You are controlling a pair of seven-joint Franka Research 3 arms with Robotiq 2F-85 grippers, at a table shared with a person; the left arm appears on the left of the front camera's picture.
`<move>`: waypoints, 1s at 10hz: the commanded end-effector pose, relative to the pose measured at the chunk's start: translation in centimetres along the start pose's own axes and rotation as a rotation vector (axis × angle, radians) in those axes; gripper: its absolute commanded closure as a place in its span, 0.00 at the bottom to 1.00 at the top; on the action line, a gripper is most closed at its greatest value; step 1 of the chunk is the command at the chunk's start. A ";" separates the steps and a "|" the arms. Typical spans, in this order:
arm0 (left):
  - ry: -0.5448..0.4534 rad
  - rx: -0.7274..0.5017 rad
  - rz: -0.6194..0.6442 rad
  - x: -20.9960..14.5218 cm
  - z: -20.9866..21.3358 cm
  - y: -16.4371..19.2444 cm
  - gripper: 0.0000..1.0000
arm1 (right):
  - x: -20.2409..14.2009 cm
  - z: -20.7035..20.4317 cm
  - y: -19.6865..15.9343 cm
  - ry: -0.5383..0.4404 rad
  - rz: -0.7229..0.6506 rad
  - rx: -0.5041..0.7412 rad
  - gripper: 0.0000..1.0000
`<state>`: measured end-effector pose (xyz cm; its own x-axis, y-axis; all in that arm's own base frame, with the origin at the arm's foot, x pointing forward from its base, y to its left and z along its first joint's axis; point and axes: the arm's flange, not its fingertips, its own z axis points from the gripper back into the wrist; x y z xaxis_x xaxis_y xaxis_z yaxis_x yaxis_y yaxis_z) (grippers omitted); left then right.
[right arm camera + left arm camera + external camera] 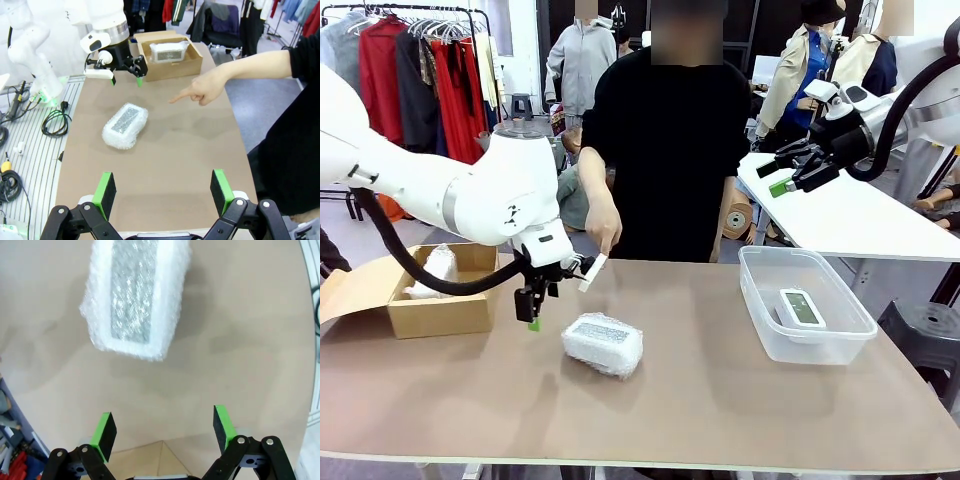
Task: Separate and place wrapped and unwrapped clocks.
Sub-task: Pick up the Digital clock indicated by the person.
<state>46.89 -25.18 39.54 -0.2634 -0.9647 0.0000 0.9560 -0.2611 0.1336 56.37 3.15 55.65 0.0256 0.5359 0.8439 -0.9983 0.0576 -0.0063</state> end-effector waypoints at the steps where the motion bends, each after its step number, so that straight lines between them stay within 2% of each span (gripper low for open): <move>1: -0.059 0.015 0.032 0.9 -1.2 0.1 0.00 | 0.1 0.1 0.1 0.000 0.008 -0.002 0.00; 2: -0.097 0.016 0.045 1.6 -1.7 0.2 0.00 | 0.1 0.1 0.1 0.000 0.008 -0.002 0.00; 5: -0.108 0.060 0.069 3.1 -2.9 1.1 0.00 | 0.1 0.1 0.1 0.000 0.008 -0.002 0.00; 10: -0.198 0.030 0.062 4.0 -3.6 2.4 0.00 | 0.1 0.1 0.1 0.000 0.008 -0.002 0.00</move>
<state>48.13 -30.28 36.14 -0.2150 -0.9618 0.1696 0.9684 -0.1874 0.1645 56.37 3.15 55.66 0.0256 0.5359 0.8439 -0.9983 0.0576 -0.0063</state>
